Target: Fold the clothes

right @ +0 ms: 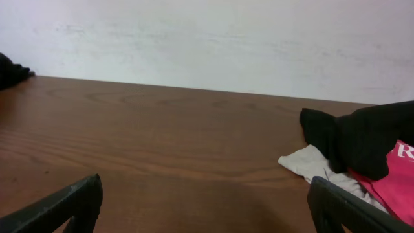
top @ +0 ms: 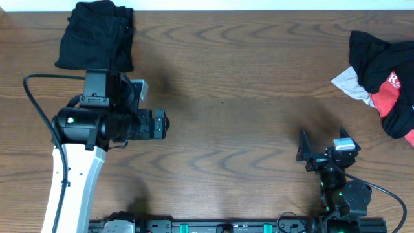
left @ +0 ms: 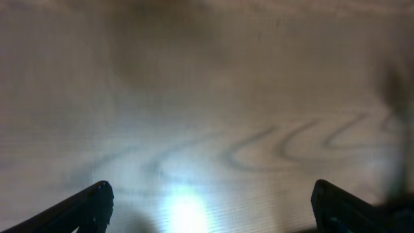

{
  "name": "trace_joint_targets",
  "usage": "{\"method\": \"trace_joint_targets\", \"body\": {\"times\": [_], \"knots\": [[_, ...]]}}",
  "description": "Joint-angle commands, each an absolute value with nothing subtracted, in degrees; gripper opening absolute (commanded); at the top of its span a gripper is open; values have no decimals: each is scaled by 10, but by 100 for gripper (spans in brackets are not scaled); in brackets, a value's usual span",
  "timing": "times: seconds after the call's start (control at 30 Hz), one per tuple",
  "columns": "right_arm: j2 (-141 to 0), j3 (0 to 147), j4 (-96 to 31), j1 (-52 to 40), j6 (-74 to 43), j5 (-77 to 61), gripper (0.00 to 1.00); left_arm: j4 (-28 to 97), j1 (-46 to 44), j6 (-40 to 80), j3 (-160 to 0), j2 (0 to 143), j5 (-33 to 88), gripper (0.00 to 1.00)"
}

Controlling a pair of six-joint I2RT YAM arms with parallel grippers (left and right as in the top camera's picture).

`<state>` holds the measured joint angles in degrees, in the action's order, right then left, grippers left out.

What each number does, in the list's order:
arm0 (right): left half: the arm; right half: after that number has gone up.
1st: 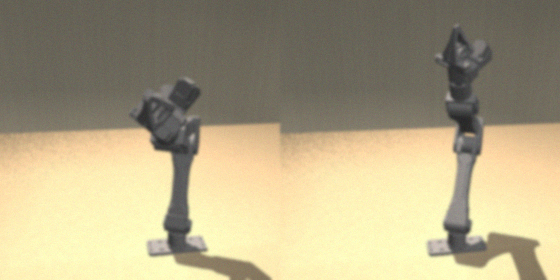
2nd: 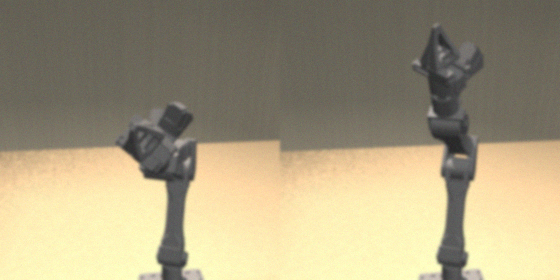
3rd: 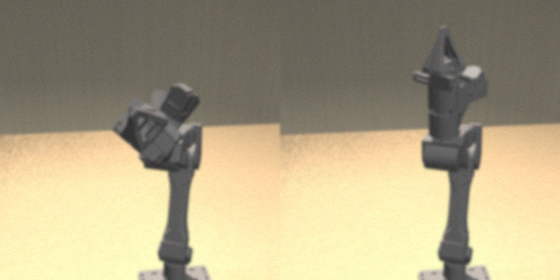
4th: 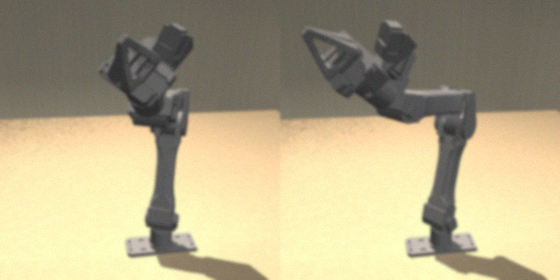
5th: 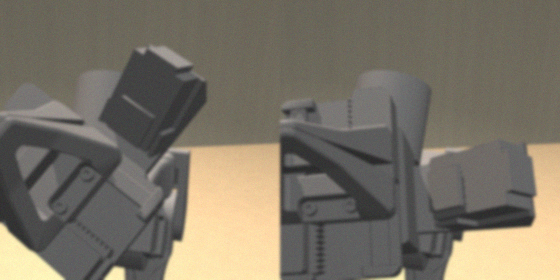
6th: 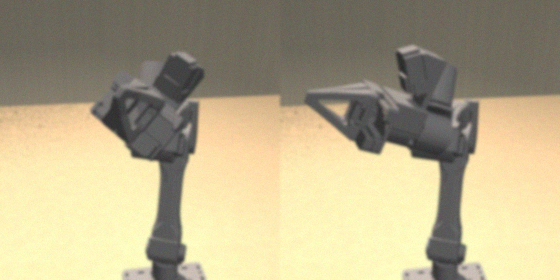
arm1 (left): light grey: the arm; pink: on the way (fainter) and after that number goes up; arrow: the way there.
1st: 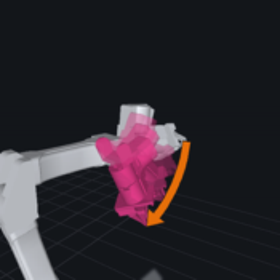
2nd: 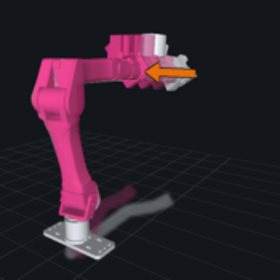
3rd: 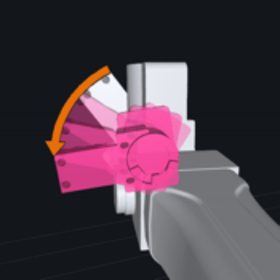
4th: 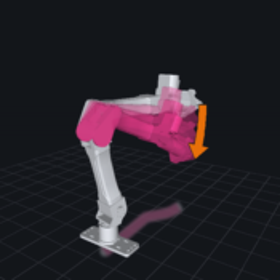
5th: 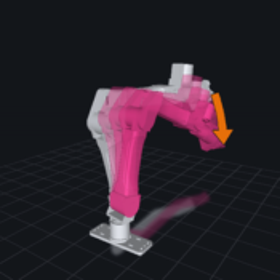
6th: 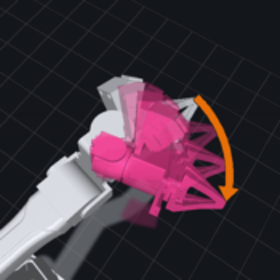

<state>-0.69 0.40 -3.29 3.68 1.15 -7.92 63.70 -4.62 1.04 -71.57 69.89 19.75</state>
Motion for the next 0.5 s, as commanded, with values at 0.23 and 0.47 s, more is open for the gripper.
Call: {"method": "trace_joint_targets", "body": {"times": [0.23, 0.47], "knots": [[-3, 3, -36, 35, 22, -79, 99, 468, -49, -2, -594, 592, 220, 98], [-3, 3, -36, 35, 22, -79, 99, 289, -39, -2, -377, 417, 220, 98]]}}
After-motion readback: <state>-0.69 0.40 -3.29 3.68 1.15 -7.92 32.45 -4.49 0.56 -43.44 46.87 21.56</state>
